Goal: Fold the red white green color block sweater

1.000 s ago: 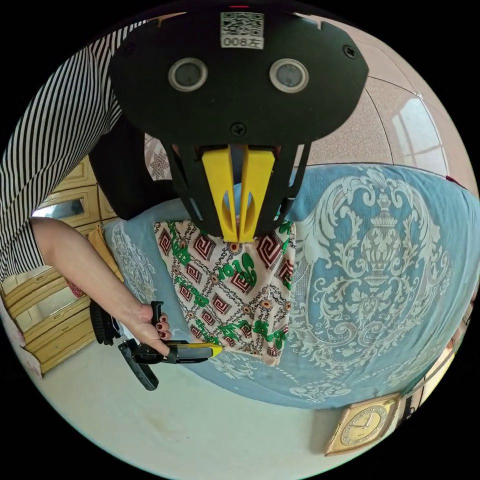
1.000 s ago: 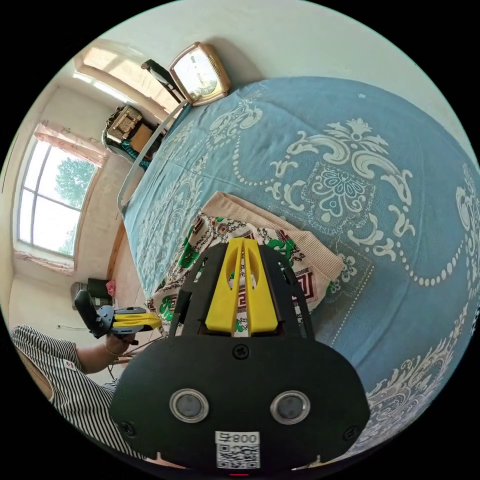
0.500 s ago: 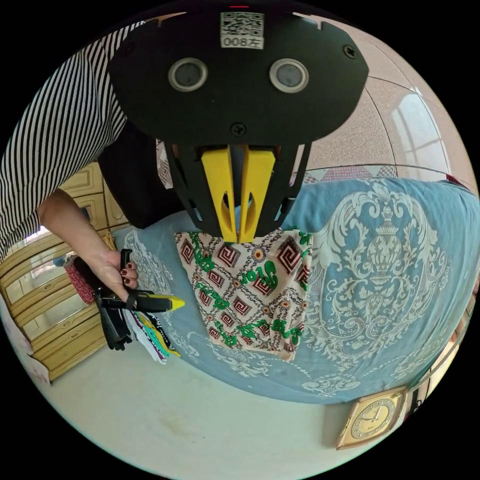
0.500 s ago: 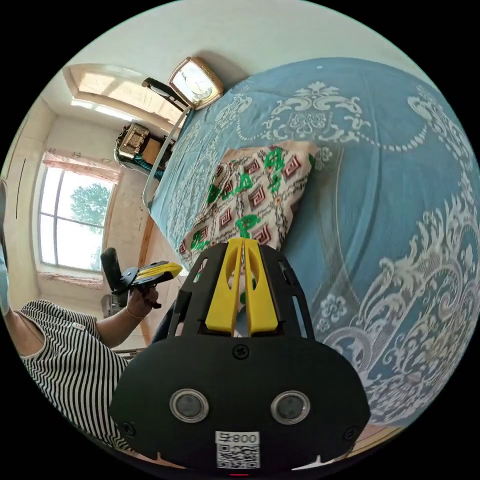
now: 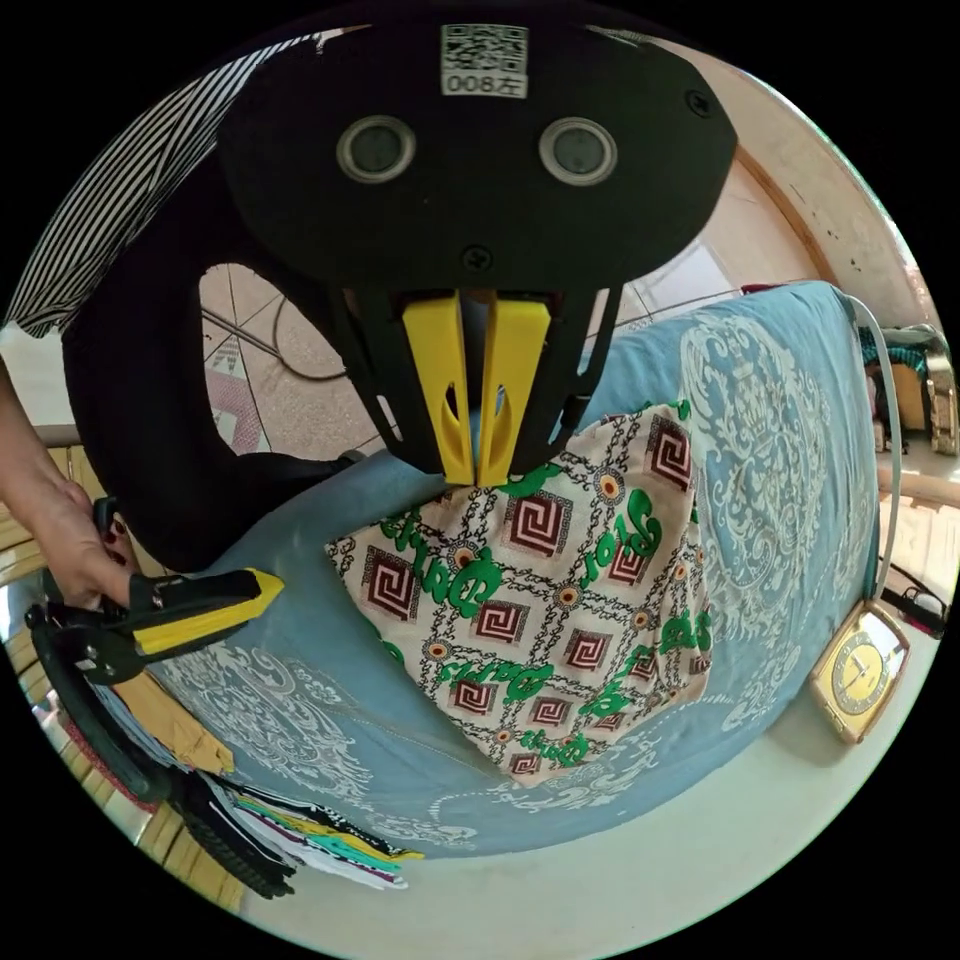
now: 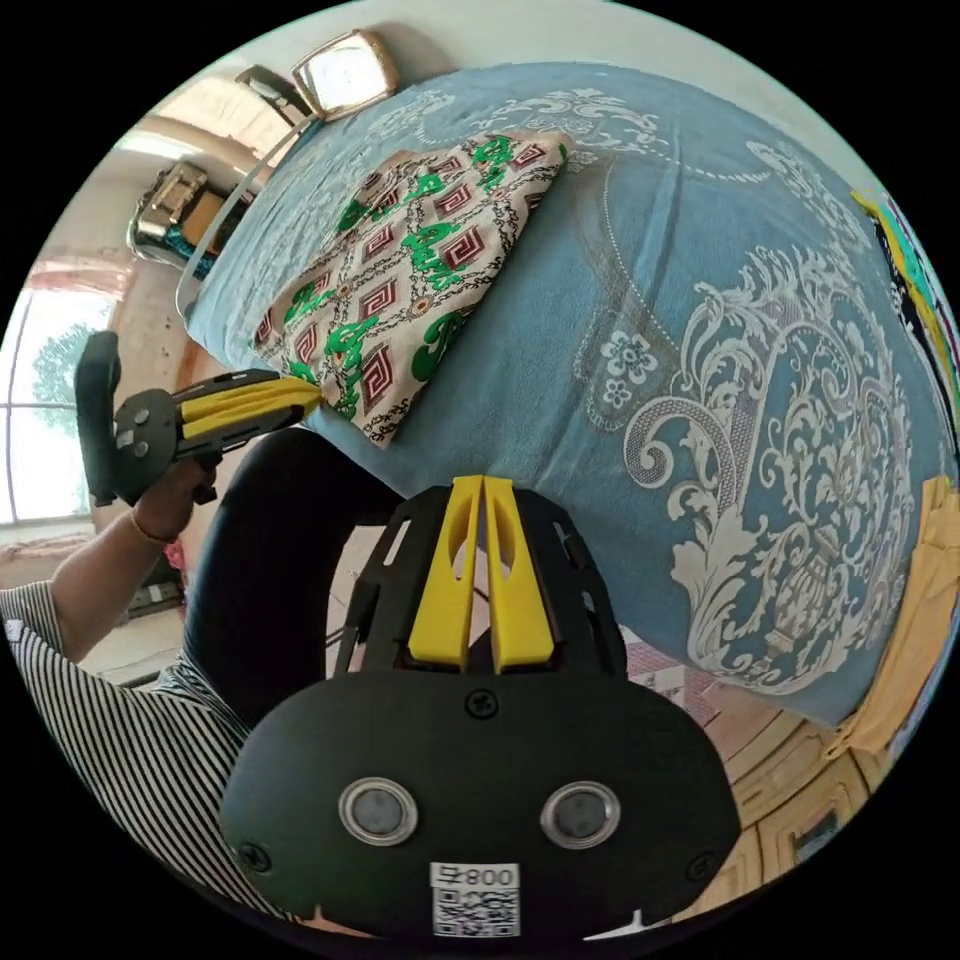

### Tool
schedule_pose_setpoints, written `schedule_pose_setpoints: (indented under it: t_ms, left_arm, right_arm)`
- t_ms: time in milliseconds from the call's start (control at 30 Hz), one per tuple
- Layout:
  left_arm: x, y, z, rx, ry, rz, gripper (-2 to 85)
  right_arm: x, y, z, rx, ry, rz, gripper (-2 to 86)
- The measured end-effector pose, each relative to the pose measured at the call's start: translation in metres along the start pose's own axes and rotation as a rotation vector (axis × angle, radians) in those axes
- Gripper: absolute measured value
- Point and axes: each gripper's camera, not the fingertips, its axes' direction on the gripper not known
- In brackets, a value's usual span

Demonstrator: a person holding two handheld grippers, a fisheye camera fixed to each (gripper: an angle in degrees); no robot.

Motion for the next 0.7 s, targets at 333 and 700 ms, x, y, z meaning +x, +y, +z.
schedule_pose_setpoints:
  t_ms: [333, 700]
  left_arm:
    - [0.035, -0.021, -0.062, 0.022, 0.101, -0.034, 1.2]
    - [0.126, -0.064, -0.072, 0.027, -0.019, 0.199, 4.7]
  right_arm:
    - [0.0, 0.034, -0.023, 0.024, 0.023, -0.038, 1.4]
    - [0.101, 0.083, -0.029, 0.08, -0.57, 0.17, 4.2]
